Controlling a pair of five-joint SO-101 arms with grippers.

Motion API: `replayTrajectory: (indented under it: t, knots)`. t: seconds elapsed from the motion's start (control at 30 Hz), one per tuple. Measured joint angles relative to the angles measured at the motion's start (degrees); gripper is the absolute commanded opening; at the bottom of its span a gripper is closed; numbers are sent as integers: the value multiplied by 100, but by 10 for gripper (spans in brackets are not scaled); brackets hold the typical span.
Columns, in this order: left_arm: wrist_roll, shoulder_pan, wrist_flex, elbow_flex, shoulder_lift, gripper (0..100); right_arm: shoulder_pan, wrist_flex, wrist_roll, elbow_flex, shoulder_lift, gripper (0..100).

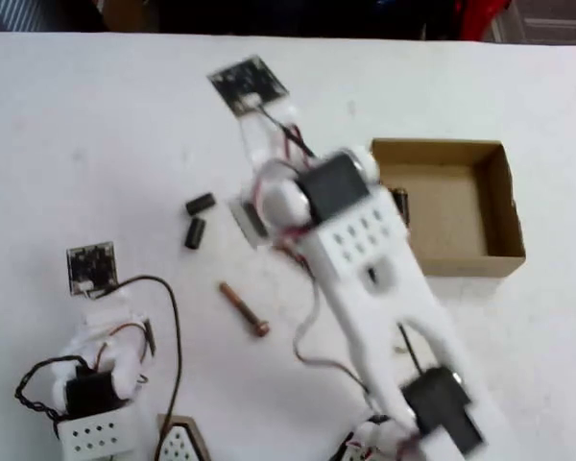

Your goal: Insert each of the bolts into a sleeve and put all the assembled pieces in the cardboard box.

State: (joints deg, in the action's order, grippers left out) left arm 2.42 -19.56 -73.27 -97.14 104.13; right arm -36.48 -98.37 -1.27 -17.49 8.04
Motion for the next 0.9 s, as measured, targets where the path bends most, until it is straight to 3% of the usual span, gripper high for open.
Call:
replayTrajectory:
  t: [0.2,0.4,0.73,0.9]
  knots:
    - [0,0,0,0,0,23,18,35,-44,1758,1714,21]
    - [0,0,0,0,0,23,563,686,-396,3578,2857,21]
    - [0,0,0,0,0,23,1530,2541,-1459,6268,3358,17]
    - [0,0,0,0,0,23,1960,3516,-1802,6646,3341,17]
